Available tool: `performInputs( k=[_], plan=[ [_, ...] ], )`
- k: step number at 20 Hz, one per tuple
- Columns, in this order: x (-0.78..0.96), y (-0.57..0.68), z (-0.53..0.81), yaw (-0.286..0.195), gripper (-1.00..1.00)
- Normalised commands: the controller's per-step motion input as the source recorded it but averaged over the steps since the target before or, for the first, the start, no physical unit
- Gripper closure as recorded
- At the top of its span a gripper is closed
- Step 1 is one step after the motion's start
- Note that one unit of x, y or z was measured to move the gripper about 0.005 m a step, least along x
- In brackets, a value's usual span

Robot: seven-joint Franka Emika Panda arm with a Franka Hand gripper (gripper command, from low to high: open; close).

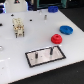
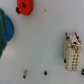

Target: Insert the blue gear onto the right peg, followed by the red gear

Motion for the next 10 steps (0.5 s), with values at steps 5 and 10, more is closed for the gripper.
performInputs(
  k=[5,10],
  plan=[
    [-0.50,0.67,0.00,0.000,-1.00],
    [-0.47,0.67,-0.03,0.000,-1.00]
  ],
)
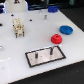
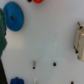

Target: Insert the blue gear onto the right peg, followed by the red gear

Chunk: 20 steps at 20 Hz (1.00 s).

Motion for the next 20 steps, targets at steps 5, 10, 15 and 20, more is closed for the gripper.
performInputs(
  k=[5,10,15,20],
  plan=[
    [-0.37,0.63,-0.15,0.000,-1.00],
    [-0.22,0.67,-0.30,0.000,-1.00],
    [-0.10,0.51,-0.38,0.000,-1.00],
    [-0.08,0.30,-0.47,0.000,-1.00]
  ],
)
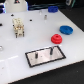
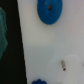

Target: Insert the blue gear onto the right peg, followed by the red gear

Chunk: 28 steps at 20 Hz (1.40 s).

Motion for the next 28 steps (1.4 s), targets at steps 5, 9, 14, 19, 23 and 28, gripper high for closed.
performInputs(
  k=[5,9,14,19,23,28],
  plan=[
    [-0.19,-0.04,-0.51,0.000,-1.00],
    [-0.30,-0.24,-0.53,0.000,-1.00],
    [-0.24,-0.26,-0.53,0.000,-1.00],
    [-0.17,-0.11,-0.47,0.000,-1.00],
    [-0.11,-0.17,-0.42,0.000,-1.00],
    [-0.20,-0.09,-0.19,0.000,-1.00]
  ],
)
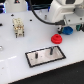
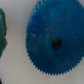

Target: Insert the blue gear onto the right peg, followed by the red gear

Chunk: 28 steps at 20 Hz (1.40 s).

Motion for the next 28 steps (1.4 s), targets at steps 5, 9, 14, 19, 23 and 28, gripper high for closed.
performInputs(
  k=[5,9,14,19,23,28],
  plan=[
    [-0.28,0.05,-0.03,0.000,1.00],
    [-0.21,-0.01,-0.03,0.000,-1.00],
    [-0.36,-0.04,-0.03,0.000,1.00],
    [-0.36,-0.05,-0.04,0.000,-1.00],
    [-0.19,-0.03,-0.07,0.000,1.00],
    [-0.23,-0.02,-0.13,0.000,1.00]
  ],
)
